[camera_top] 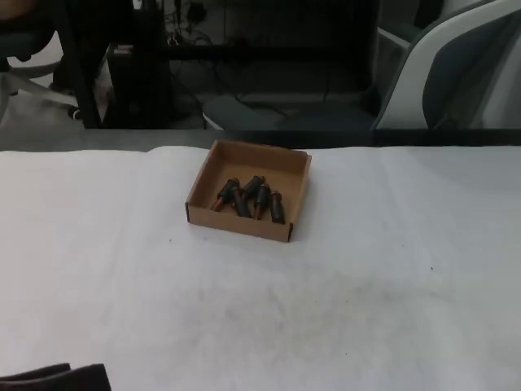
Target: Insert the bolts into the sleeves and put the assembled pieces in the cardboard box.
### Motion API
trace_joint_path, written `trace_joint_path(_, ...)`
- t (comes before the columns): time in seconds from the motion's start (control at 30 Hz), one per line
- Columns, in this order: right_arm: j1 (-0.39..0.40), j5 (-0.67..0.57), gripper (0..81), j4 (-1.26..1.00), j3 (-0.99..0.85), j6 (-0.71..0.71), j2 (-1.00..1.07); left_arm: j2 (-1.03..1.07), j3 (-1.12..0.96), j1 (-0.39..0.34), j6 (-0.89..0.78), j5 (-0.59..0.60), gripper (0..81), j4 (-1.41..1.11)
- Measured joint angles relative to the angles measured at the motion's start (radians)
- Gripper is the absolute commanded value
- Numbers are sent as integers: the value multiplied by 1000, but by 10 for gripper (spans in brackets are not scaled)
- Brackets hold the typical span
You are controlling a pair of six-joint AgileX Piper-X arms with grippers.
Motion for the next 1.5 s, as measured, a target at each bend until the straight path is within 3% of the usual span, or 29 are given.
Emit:
trace_joint_path(0.3, 0, 1, 575, 0, 62, 0, 0, 0, 113, 0, -86, -58, 620, -7)
trace_joint_path(0.77, 0, 1, 575, 0, 75, 0, 0, 0, 116, -54, -99, -117, 620, 79)
trace_joint_path(1.5, 0, 1, 575, 0, 75, 0, 0, 0, 116, -57, -209, -103, 620, 90)
